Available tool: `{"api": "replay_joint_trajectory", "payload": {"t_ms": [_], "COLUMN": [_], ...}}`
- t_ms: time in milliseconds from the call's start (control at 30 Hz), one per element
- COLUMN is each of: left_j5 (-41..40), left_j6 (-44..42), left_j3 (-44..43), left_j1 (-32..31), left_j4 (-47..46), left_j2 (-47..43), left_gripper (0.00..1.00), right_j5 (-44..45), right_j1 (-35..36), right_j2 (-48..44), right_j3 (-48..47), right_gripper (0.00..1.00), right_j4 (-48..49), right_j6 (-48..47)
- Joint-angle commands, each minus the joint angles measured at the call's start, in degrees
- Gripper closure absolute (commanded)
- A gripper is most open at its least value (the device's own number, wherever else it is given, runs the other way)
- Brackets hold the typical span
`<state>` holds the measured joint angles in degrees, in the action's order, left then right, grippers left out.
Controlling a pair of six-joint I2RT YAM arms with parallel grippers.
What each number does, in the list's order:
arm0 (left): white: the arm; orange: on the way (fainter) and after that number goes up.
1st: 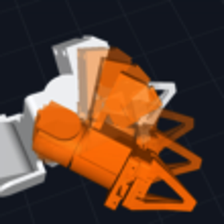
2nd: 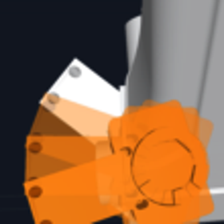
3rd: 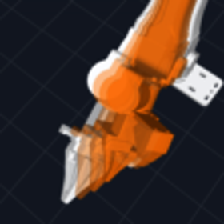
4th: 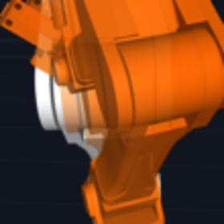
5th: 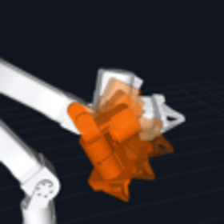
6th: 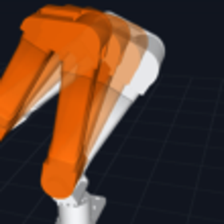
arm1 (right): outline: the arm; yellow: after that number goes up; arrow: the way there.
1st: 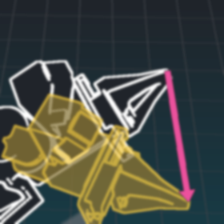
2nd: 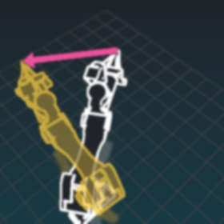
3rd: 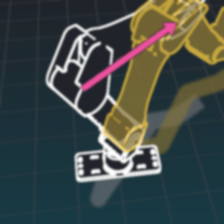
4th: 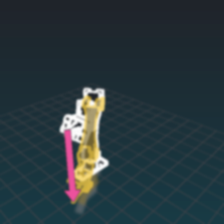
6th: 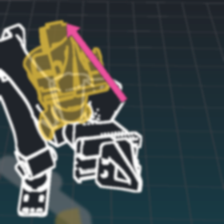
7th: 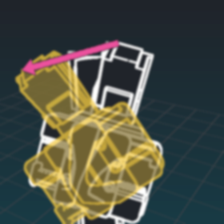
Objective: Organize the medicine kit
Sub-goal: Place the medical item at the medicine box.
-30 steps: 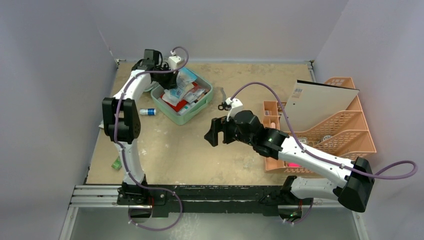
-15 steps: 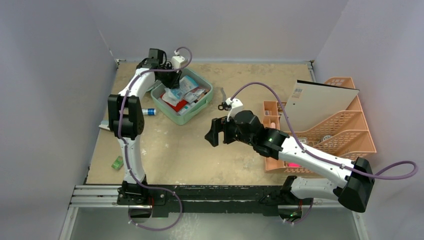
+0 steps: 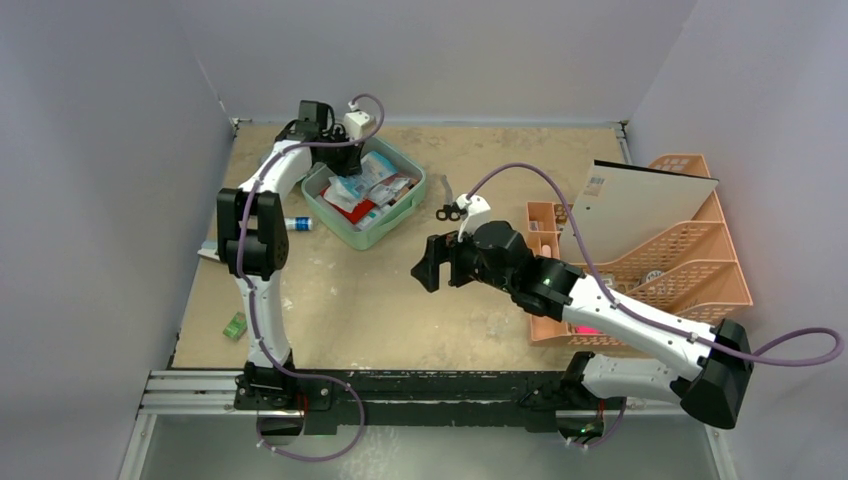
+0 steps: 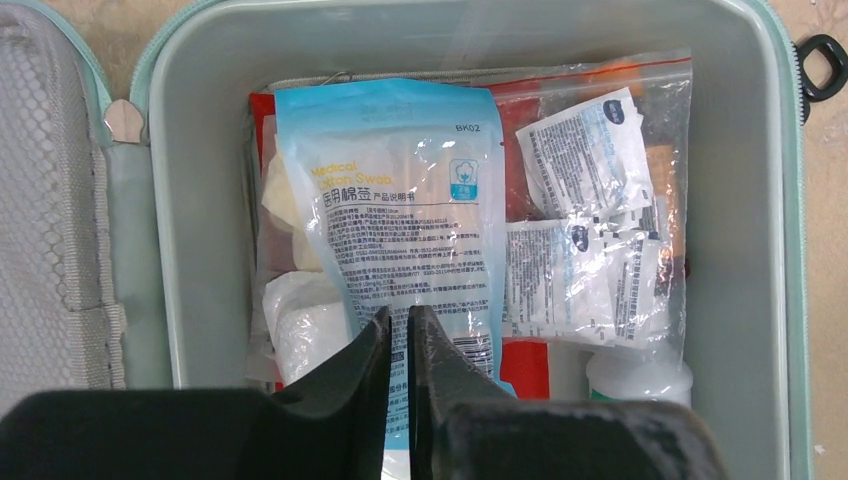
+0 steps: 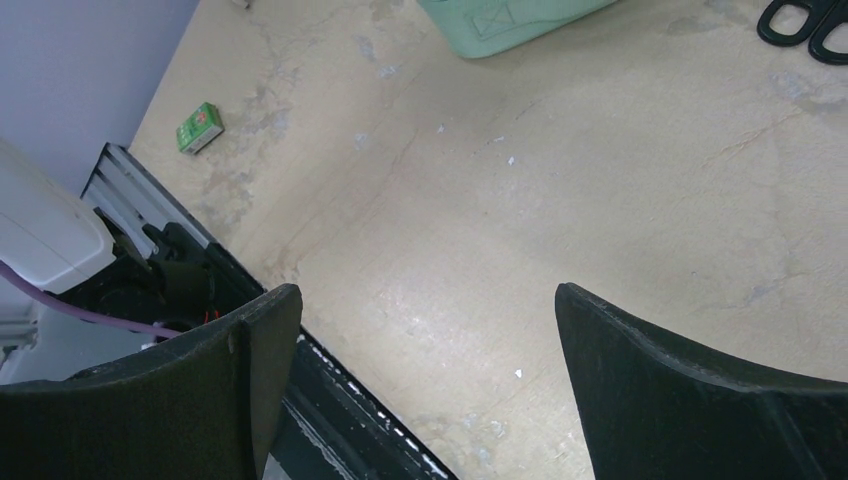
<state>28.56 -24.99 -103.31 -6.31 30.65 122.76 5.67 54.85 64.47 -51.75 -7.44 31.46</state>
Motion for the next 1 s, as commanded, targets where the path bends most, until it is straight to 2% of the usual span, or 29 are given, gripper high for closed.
{"api": "replay_joint_trajectory", "payload": {"t_ms": [0, 367, 700, 967], "left_j5": [0.9, -1.8, -3.1, -0.8], "left_j6": [1.6, 3.4, 4.9, 6.5], "left_j3": [1.1, 2.7, 7.9, 6.2], "left_j1": [-0.2, -0.2, -0.2, -0.2], "left_j4": [-4.2, -5.2, -7.9, -8.1], "left_j2": [-0.4, -1.2, -0.3, -5.9], "left_gripper": [0.93, 0.93, 0.93, 0.84], "right_j5": [2.2, 2.2, 2.6, 2.0], "right_j1": [0.2, 0.3, 0.3, 0.2], "right_j2": [-2.0, -1.4, -2.7, -2.2], "right_j3": [-0.7, -0.9, -0.1, -0.2], "right_gripper": [0.01, 0.01, 0.01, 0.01], "right_j4": [0.1, 0.2, -0.1, 0.3], "right_j6": [-0.5, -0.8, -0.5, -0.2]}}
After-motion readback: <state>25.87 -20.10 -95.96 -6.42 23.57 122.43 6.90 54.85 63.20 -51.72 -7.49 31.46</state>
